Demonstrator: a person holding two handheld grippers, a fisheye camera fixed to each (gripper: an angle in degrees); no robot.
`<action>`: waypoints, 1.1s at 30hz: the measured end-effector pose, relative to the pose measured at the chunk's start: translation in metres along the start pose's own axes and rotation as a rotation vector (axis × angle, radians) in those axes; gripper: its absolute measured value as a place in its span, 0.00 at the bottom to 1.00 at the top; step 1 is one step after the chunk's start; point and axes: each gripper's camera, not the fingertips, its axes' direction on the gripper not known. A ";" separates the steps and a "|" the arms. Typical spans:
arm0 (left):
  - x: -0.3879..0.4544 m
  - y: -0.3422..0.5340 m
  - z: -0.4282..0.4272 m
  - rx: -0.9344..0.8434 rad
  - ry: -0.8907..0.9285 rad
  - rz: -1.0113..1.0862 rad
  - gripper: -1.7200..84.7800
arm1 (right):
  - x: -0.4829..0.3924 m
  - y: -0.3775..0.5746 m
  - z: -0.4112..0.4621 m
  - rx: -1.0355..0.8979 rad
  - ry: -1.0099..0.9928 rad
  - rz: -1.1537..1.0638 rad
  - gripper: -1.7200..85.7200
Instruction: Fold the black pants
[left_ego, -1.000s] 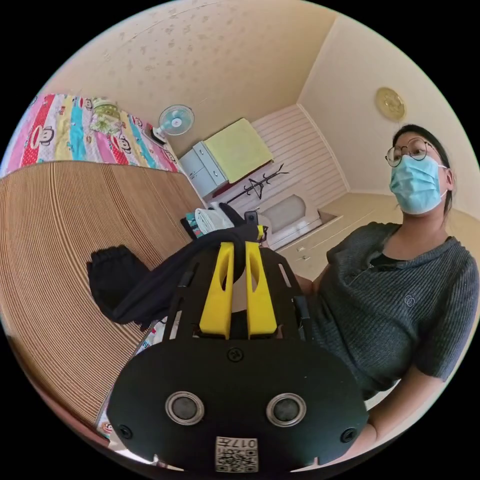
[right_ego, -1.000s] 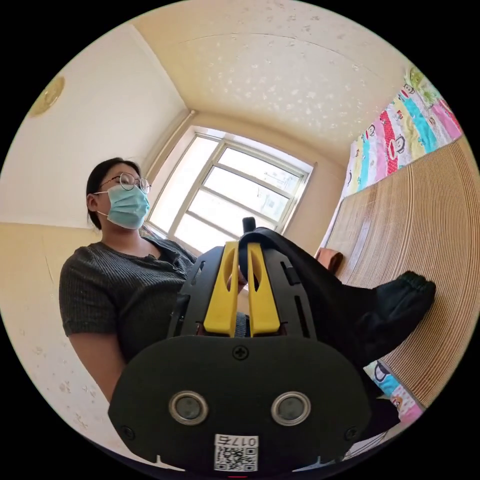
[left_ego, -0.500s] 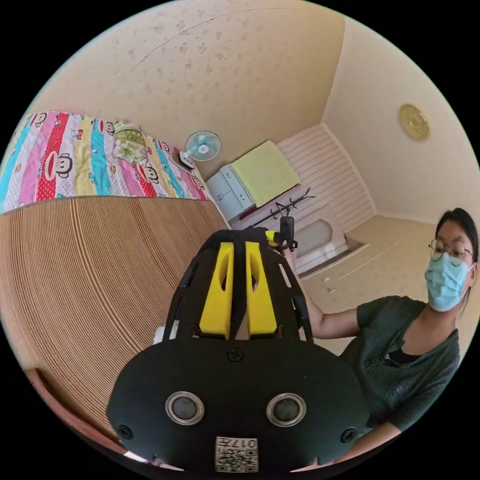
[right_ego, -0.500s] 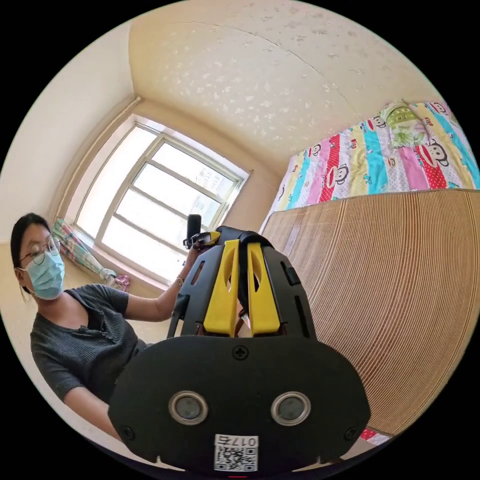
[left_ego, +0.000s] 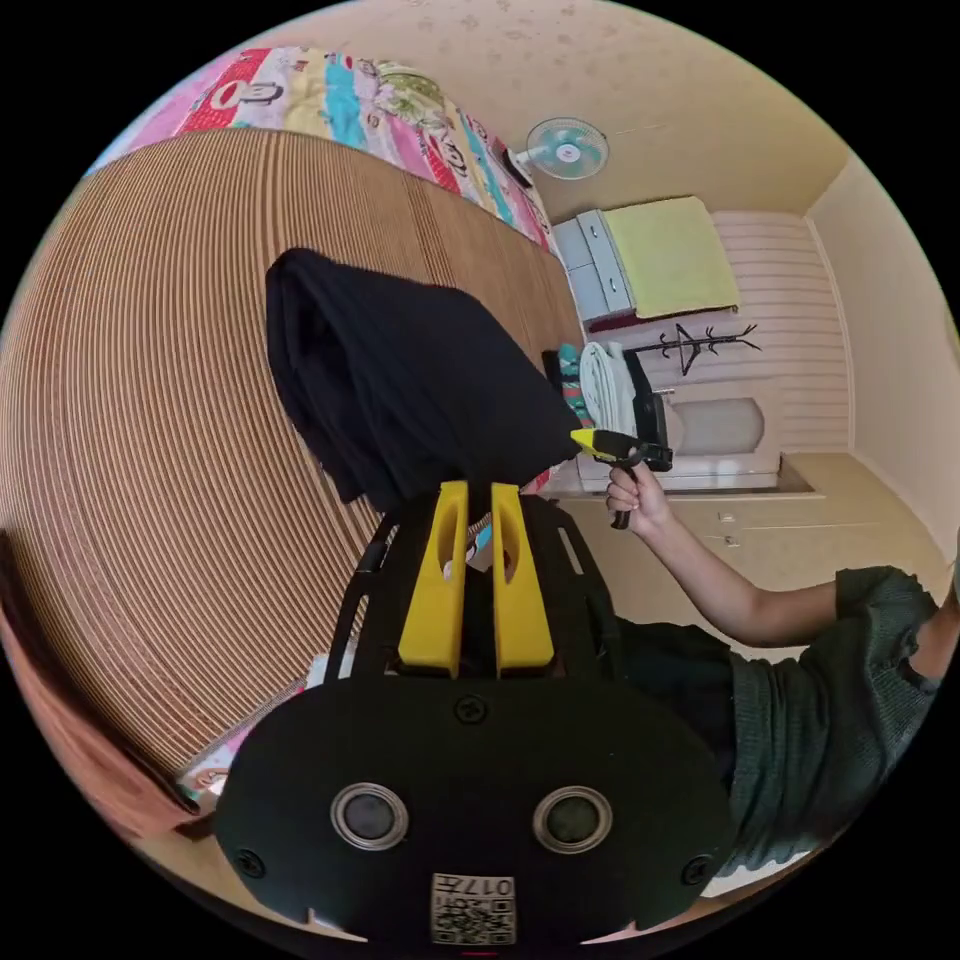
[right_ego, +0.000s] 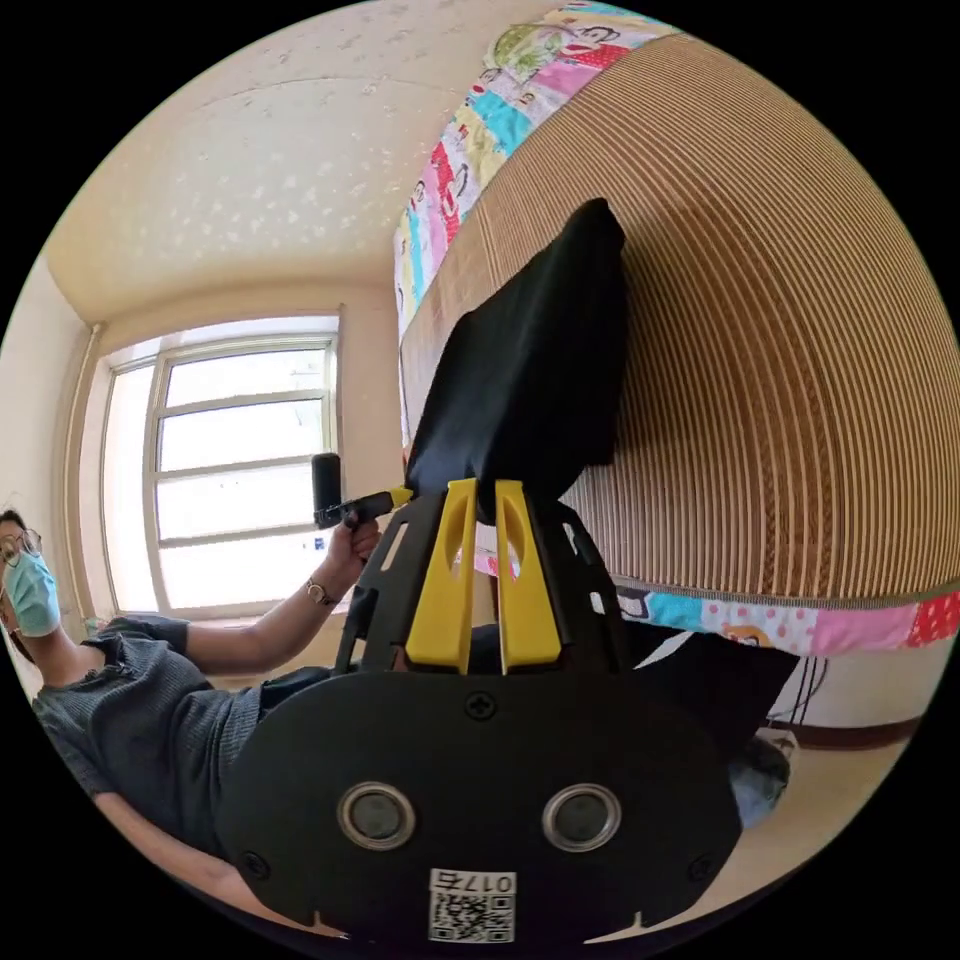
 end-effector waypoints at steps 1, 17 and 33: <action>-0.028 0.018 0.019 -0.019 -0.003 -0.093 0.09 | 0.011 0.005 0.001 0.007 0.000 0.045 0.07; -0.181 -0.106 0.030 0.203 -0.003 -0.198 0.23 | -0.021 -0.192 0.093 -0.161 0.029 -0.108 0.20; -0.133 0.061 0.078 -0.019 0.195 -0.293 0.12 | -0.047 -0.016 0.009 -0.165 -0.263 0.131 0.15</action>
